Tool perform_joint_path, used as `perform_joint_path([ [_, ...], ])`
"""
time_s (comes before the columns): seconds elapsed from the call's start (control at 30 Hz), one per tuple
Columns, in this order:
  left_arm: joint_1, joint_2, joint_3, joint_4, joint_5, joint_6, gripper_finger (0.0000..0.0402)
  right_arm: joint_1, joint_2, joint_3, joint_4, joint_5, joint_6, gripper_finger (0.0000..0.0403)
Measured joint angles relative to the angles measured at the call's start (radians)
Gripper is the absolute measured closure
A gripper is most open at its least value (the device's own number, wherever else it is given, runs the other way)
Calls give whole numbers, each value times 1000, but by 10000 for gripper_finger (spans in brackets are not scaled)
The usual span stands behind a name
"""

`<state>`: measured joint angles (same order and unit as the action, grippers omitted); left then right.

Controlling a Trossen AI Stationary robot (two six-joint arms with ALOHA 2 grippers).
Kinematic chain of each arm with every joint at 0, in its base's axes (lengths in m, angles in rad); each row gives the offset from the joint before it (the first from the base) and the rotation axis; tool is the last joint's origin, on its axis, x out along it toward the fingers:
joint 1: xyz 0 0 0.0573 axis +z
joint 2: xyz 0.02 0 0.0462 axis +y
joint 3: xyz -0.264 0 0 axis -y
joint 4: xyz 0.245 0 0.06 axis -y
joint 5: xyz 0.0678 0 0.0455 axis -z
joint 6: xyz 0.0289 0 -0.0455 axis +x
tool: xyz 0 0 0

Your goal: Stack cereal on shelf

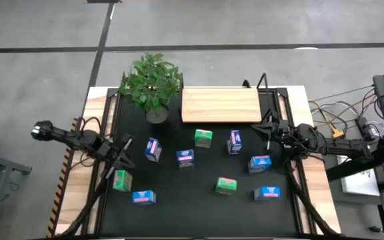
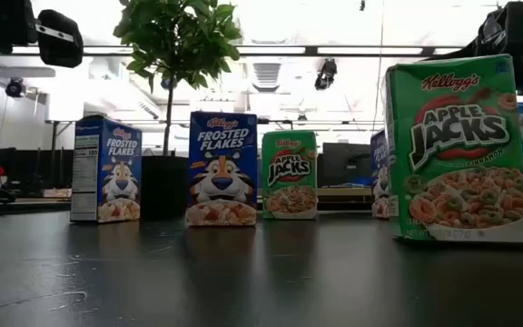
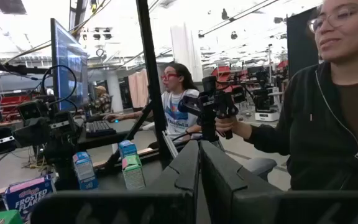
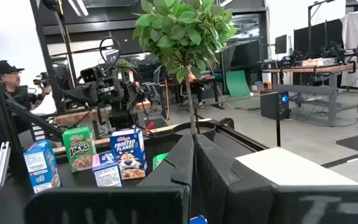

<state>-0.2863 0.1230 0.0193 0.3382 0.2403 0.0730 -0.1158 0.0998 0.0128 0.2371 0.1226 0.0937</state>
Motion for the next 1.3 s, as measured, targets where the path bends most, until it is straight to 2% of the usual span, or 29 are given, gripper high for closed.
perform_joint_path([
  [0.2, 0, 0, 0, -14, -65, 0, 402, 0, 0, 0, 0, 0, 3, 394],
  [1.3, 0, 0, 0, -26, -67, 7, 402, 0, 2, 0, 0, 1, 0, 394],
])
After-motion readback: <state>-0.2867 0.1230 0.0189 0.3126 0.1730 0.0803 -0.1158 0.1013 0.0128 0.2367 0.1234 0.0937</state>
